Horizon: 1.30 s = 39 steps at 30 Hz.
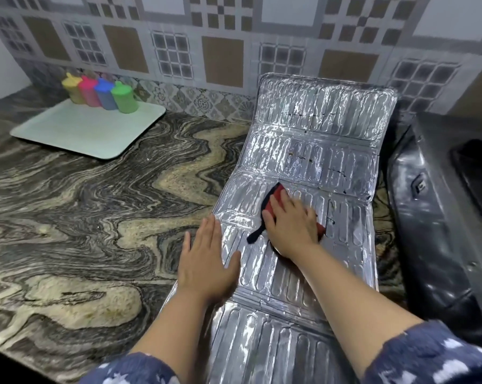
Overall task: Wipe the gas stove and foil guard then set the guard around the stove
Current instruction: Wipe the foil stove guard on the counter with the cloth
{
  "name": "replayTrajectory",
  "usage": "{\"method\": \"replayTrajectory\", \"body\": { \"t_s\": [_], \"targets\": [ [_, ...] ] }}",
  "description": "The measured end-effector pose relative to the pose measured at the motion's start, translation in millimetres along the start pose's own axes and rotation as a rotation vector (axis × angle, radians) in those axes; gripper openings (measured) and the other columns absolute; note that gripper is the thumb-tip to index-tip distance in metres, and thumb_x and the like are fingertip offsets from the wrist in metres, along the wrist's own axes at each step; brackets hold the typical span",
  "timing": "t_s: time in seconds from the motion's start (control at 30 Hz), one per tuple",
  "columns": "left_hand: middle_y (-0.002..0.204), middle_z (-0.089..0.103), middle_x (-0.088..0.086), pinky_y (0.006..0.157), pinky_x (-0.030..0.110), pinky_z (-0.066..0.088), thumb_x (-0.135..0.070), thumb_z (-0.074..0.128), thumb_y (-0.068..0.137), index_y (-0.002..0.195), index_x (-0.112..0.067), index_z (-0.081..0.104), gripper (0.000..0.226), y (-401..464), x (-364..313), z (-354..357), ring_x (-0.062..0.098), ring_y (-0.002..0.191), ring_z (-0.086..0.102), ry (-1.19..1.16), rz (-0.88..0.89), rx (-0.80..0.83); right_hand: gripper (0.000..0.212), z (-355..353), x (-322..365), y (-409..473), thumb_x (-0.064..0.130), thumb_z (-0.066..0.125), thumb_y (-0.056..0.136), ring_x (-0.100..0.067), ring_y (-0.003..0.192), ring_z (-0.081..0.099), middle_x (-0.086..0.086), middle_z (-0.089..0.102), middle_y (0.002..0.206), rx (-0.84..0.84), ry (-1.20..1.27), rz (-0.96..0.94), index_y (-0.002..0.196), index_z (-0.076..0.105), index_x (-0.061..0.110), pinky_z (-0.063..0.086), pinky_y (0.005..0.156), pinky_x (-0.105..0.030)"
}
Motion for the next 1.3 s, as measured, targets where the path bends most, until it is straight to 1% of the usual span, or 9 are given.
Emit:
{"method": "replayTrajectory", "body": {
  "t_s": [0.07, 0.13, 0.27, 0.43, 0.63, 0.77, 0.87, 1.03, 1.3],
  "targets": [
    [0.159, -0.015, -0.001, 0.116, 0.044, -0.011, -0.062, 0.027, 0.087, 0.151, -0.015, -0.006, 0.086, 8, -1, -7, 0.011, 0.145, -0.016, 0.0, -0.043, 0.067, 0.052, -7, -2, -9, 0.047, 0.022, 0.097, -0.018, 0.143, 0.016, 0.003, 0.02, 0.157, -0.045, 0.043, -0.072, 0.145, 0.028, 0.029, 0.003, 0.114, -0.042],
    [0.16, -0.009, 0.0, 0.113, 0.046, -0.014, -0.06, 0.033, 0.084, 0.151, -0.014, -0.001, 0.089, 19, -8, -15, 0.013, 0.146, -0.011, 0.042, -0.065, 0.04, 0.05, -9, -6, -13, 0.045, 0.021, 0.098, -0.012, 0.145, 0.009, 0.008, 0.016, 0.157, -0.02, 0.032, -0.166, 0.146, 0.023, 0.031, -0.003, 0.115, -0.04],
    [0.16, -0.01, 0.003, 0.116, 0.047, -0.012, -0.046, 0.026, 0.093, 0.151, -0.013, -0.003, 0.073, 39, -40, -14, 0.014, 0.146, -0.011, 0.02, 0.069, -0.022, 0.048, -4, -14, -9, 0.04, 0.018, 0.1, -0.005, 0.144, 0.003, 0.015, 0.013, 0.157, -0.004, 0.02, -0.254, 0.147, 0.019, 0.033, -0.001, 0.116, -0.037],
    [0.16, -0.009, -0.001, 0.118, 0.043, -0.009, -0.056, 0.007, 0.093, 0.152, -0.017, -0.002, 0.071, 45, -41, 9, 0.01, 0.146, -0.01, -0.023, 0.076, -0.065, 0.049, -2, -32, 2, 0.043, 0.018, 0.098, -0.007, 0.144, 0.01, 0.013, 0.019, 0.156, -0.085, 0.04, -0.121, 0.145, 0.026, 0.032, 0.004, 0.116, -0.042],
    [0.161, -0.004, -0.002, 0.119, 0.044, -0.005, -0.065, 0.011, 0.087, 0.152, -0.016, 0.002, 0.082, 45, -39, 14, 0.011, 0.146, -0.01, -0.005, 0.097, -0.096, 0.06, -2, -66, 0, 0.056, 0.021, 0.093, -0.014, 0.145, 0.008, 0.006, 0.014, 0.158, -0.113, -0.044, 0.101, 0.146, 0.022, 0.03, 0.007, 0.115, -0.046],
    [0.161, -0.004, -0.001, 0.119, 0.044, -0.004, -0.067, 0.005, 0.083, 0.152, -0.015, 0.002, 0.086, 44, -38, 14, 0.011, 0.146, -0.009, -0.001, 0.106, -0.1, 0.061, -4, -84, -13, 0.055, 0.018, 0.093, -0.018, 0.146, 0.008, 0.002, 0.011, 0.159, -0.115, -0.093, 0.24, 0.148, 0.019, 0.027, 0.007, 0.117, -0.043],
    [0.161, -0.003, -0.001, 0.119, 0.044, -0.004, -0.068, 0.002, 0.081, 0.152, -0.014, 0.003, 0.088, 39, -36, 14, 0.011, 0.147, -0.008, 0.011, 0.119, -0.102, 0.059, -4, -89, -27, 0.052, 0.02, 0.094, -0.018, 0.145, 0.009, 0.002, 0.013, 0.159, -0.124, -0.084, 0.251, 0.148, 0.019, 0.027, 0.006, 0.117, -0.039],
    [0.161, -0.004, 0.0, 0.118, 0.043, -0.006, -0.067, 0.008, 0.086, 0.152, -0.014, 0.002, 0.085, 19, -25, 14, 0.011, 0.147, -0.008, 0.029, 0.137, -0.097, 0.055, -3, -76, -55, 0.048, 0.025, 0.095, -0.022, 0.144, 0.014, 0.001, 0.02, 0.157, -0.134, -0.066, 0.243, 0.146, 0.026, 0.027, 0.012, 0.114, -0.042],
    [0.161, -0.005, 0.001, 0.119, 0.043, -0.004, -0.064, 0.013, 0.09, 0.152, -0.014, 0.001, 0.081, -36, -10, 8, 0.013, 0.147, -0.007, 0.026, 0.092, -0.081, 0.05, -5, -55, -104, 0.044, 0.03, 0.096, -0.021, 0.142, 0.016, 0.005, 0.025, 0.155, -0.103, -0.005, 0.113, 0.144, 0.032, 0.028, 0.013, 0.113, -0.04]
  ]
}}
Point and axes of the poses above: each hand's wrist, its own y-axis towards the middle knuckle, its own z-axis out of the palm, x = y × z, the point moved 2 cm from there along y, towards the middle knuckle
